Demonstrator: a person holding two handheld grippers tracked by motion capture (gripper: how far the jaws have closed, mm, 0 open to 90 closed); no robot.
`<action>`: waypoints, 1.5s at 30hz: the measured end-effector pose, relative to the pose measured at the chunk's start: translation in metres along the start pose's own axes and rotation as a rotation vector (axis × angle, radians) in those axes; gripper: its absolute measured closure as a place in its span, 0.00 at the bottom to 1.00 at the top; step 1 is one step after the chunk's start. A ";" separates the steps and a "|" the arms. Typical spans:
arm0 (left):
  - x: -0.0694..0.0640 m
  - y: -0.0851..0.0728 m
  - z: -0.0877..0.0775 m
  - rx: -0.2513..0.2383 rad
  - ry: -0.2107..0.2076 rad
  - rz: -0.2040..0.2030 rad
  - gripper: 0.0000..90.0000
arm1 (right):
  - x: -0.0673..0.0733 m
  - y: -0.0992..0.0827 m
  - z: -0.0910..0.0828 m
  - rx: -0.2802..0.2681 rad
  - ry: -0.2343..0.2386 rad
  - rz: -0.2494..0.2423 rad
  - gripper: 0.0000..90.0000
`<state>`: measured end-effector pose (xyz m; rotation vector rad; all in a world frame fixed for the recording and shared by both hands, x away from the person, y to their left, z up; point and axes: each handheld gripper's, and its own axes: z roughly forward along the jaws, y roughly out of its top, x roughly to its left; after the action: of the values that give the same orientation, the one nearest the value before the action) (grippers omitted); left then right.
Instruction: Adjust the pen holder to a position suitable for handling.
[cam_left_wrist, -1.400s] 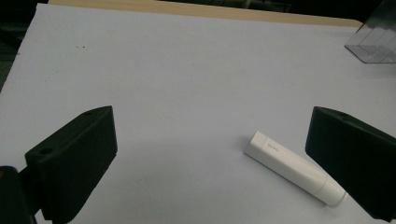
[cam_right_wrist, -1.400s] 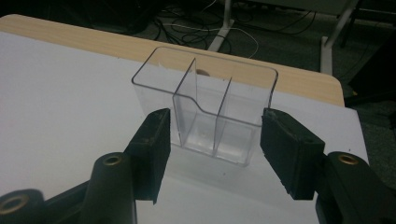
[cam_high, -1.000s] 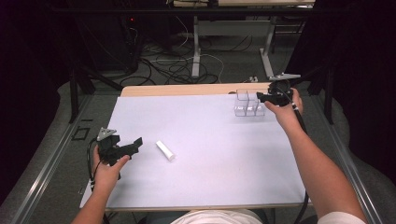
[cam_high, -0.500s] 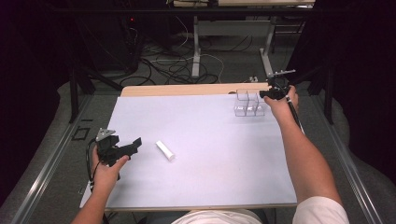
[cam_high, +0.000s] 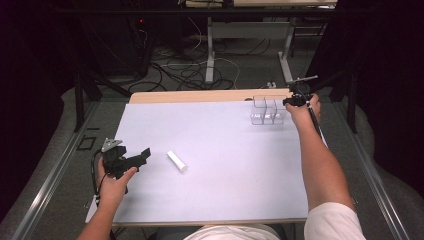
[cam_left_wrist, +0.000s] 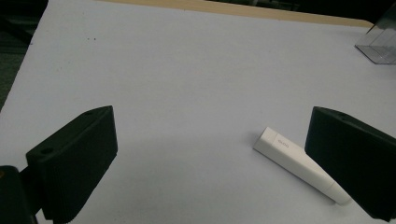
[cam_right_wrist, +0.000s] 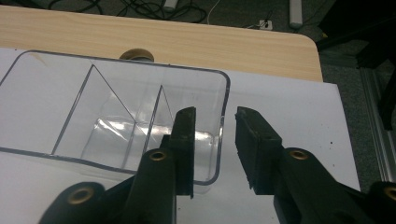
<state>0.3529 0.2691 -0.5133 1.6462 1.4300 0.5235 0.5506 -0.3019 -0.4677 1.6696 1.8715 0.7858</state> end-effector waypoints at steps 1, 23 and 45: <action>0.000 0.000 0.000 0.000 -0.001 -0.001 0.03 | 0.000 0.000 0.000 0.004 -0.004 0.001 0.79; 0.000 -0.002 0.001 0.012 -0.001 0.003 0.03 | 0.003 -0.005 0.010 0.076 -0.045 -0.021 0.94; -0.002 -0.002 0.003 0.017 -0.001 0.009 0.03 | 0.034 -0.010 -0.006 0.172 0.030 0.125 0.98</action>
<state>0.3535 0.2666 -0.5158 1.6665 1.4308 0.5169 0.5356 -0.2699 -0.4705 1.9065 1.9164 0.7189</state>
